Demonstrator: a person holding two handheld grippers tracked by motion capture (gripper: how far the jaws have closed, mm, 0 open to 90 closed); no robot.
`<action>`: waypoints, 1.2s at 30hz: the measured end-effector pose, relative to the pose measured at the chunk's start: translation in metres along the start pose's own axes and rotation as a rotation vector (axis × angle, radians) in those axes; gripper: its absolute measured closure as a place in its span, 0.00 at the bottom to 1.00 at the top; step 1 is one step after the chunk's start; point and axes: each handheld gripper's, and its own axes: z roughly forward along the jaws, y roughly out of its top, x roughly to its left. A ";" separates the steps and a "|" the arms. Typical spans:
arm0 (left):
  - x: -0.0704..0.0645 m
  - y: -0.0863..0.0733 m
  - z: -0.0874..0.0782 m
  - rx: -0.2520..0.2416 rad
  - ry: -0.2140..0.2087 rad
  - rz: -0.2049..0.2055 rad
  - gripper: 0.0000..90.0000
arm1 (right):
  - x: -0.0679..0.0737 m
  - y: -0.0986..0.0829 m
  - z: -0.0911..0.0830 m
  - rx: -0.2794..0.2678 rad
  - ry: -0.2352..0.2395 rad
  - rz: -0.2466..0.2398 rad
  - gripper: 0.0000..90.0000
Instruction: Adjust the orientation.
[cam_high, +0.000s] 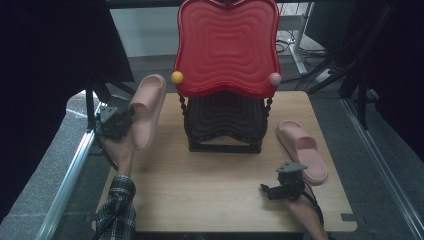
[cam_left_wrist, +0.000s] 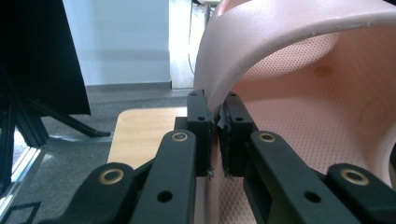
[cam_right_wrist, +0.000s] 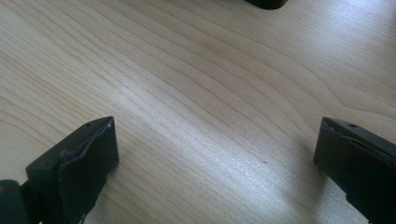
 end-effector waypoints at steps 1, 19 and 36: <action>-0.001 0.003 0.000 -0.007 0.001 0.000 0.94 | 0.000 0.000 0.000 0.000 0.000 0.000 0.00; -0.015 0.058 -0.003 -0.185 0.048 -0.047 0.93 | 0.000 0.000 0.000 -0.001 0.000 -0.005 0.00; -0.039 0.115 -0.002 -0.295 0.048 -0.045 0.93 | 0.000 0.000 0.000 -0.002 0.001 -0.005 0.00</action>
